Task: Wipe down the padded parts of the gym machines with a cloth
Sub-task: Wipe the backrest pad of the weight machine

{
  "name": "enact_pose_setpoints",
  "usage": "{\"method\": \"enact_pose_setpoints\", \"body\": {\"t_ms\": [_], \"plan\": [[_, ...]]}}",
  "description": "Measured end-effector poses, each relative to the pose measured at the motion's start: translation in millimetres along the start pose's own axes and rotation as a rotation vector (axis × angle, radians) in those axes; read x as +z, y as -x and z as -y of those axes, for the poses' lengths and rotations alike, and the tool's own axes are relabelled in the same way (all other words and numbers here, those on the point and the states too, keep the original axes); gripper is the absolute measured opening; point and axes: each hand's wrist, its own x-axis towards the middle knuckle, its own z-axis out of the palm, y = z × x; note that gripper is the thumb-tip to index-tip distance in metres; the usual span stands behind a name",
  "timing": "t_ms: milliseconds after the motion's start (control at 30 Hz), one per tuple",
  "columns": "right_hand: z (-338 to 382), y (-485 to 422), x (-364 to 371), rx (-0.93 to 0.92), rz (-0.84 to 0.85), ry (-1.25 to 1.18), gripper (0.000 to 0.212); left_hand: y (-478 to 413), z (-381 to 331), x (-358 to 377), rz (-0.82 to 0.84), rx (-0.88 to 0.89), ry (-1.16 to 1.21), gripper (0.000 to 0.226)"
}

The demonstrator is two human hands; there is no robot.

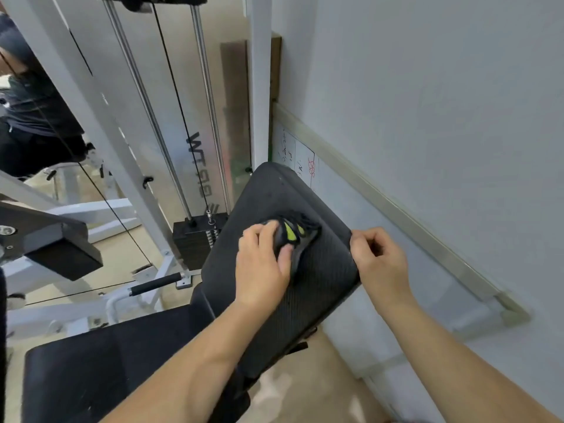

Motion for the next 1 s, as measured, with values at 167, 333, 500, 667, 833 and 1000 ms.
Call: {"method": "enact_pose_setpoints", "body": {"t_ms": [167, 333, 500, 667, 833, 1000], "plan": [[-1.7, 2.3, 3.8, 0.013, -0.025, -0.017, 0.02, 16.1, -37.4, 12.6, -0.105, -0.474, 0.111, 0.049], [-2.8, 1.9, 4.4, -0.016, -0.028, -0.008, 0.023, 77.9, -30.1, 8.1, 0.05, 0.149, 0.142, 0.045], [-2.4, 9.4, 2.6, -0.031, 0.0, 0.004, 0.023, 8.0, 27.5, 4.9, -0.014, -0.658, 0.073, 0.049], [-6.1, 6.7, 2.8, -0.033, 0.012, -0.04, 0.024, 58.5, -61.8, 0.3, -0.051, -0.267, 0.207, 0.05], [-11.1, 1.1, -4.5, -0.047, 0.09, -0.067, 0.014, -11.9, -66.0, -17.0, -0.041, 0.274, -0.119, 0.041], [-10.3, -1.8, -0.3, -0.001, 0.084, -0.065, 0.012, -116.8, -80.5, -19.8, 0.103, 0.121, -0.479, 0.04]]}}
